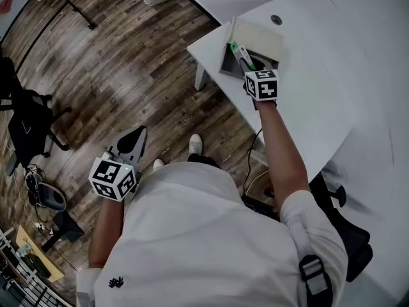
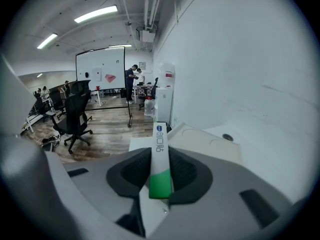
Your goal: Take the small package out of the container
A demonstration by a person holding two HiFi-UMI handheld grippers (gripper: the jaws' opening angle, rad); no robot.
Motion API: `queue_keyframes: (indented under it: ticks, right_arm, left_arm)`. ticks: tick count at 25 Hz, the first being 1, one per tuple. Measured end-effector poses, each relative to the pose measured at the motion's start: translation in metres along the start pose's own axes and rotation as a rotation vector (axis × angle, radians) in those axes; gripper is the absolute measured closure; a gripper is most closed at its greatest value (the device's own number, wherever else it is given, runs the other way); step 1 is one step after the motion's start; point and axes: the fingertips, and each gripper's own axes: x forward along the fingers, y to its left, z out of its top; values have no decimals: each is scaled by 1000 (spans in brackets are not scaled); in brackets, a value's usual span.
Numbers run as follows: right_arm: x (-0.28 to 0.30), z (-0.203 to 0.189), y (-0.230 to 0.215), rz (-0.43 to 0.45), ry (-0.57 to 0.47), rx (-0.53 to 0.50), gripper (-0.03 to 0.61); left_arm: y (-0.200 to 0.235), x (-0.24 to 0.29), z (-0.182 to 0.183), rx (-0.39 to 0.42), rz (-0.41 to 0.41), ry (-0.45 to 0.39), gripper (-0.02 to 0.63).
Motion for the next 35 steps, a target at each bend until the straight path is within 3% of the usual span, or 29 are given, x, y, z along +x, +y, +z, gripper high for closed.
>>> queue_keyframes:
  ticks: [6, 14, 30, 35]
  right_arm:
    - [-38, 11, 25, -31, -29, -1, 485]
    - [-86, -2, 71, -53, -23, 12, 486]
    - [-183, -36, 213, -17, -53, 40, 486]
    - [-208, -44, 258, 19, -81, 104, 486]
  left_arm:
    - [5, -21, -7, 28, -46, -24, 606]
    - [12, -54, -23, 61, -90, -35, 607]
    - [8, -115, -67, 123, -188, -40, 607]
    - [8, -126, -80, 141, -212, -10, 607]
